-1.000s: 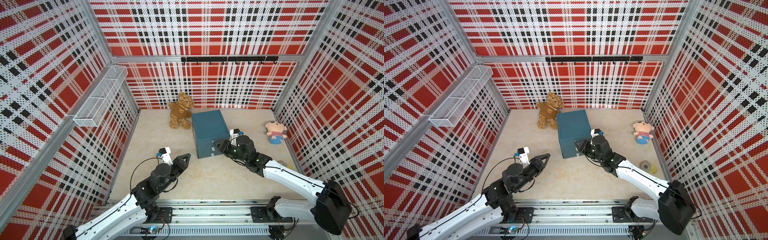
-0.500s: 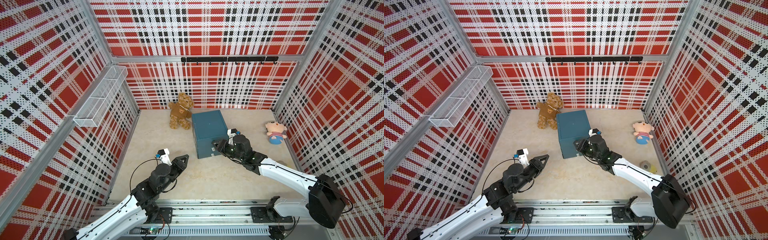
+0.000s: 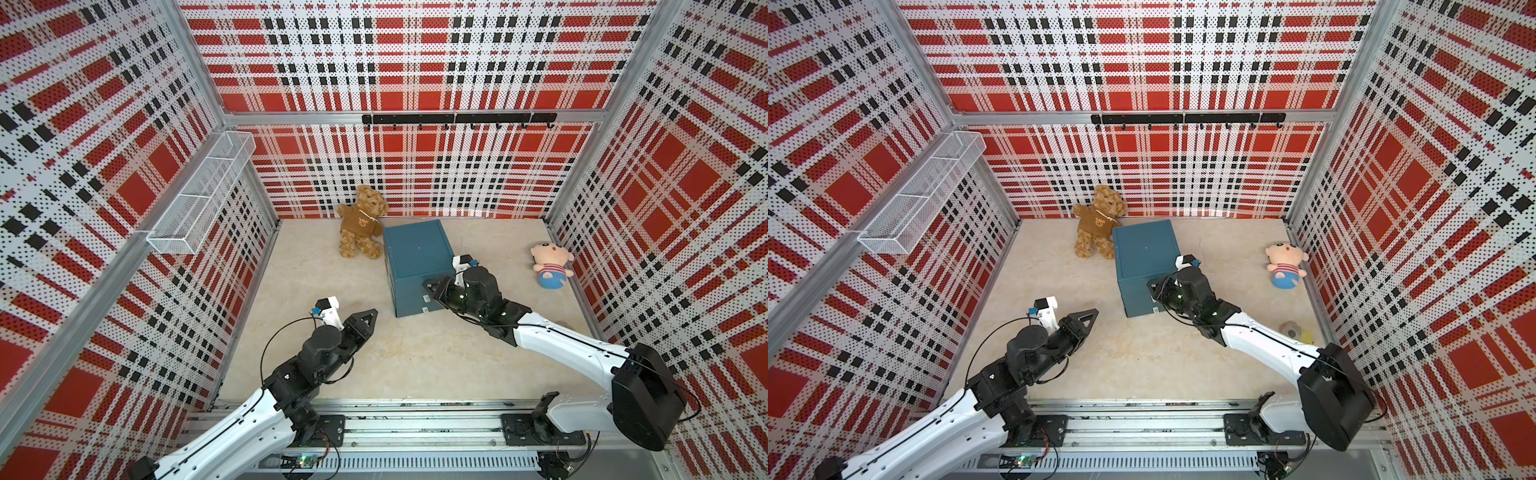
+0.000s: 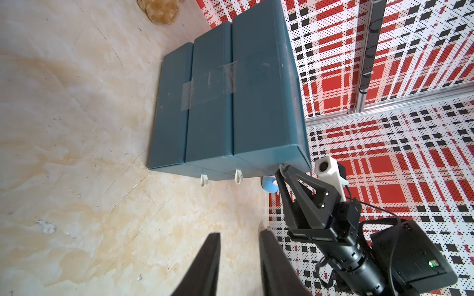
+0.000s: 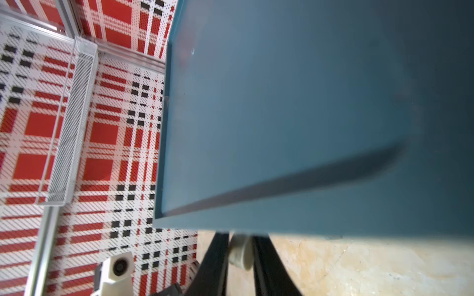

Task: Take the seed bags out of the drawer
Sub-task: Open the drawer in the storage box.

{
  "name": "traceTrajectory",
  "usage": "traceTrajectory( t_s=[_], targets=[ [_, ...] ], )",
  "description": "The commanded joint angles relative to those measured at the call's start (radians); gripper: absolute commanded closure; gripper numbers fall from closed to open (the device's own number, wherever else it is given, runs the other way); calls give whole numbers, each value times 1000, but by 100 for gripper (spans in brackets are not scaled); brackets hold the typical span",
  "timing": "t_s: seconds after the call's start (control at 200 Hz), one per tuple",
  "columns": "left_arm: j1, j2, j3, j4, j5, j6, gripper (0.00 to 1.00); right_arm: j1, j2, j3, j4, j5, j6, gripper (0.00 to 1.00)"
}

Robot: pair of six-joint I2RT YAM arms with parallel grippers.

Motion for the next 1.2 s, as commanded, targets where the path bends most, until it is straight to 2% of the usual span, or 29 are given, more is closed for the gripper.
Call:
traceTrajectory(
  t_s=[0.0,0.155,0.616,0.972,1.197],
  targets=[
    [8,4,6,-9,11,10,68,3,15,31,3,7,0,87],
    [14,17,26,1,9,20,68,4,-1,15,-16,-8,1,100],
    [30,153,133,92,46,69,68,10,-228,-153,-103,-45,20,100],
    [37,180,194,110,50,80,68,20,-448,-283,-238,-73,30,100],
    [39,195,213,111,54,82,68,20,-526,-322,-313,-91,29,100]
  ],
)
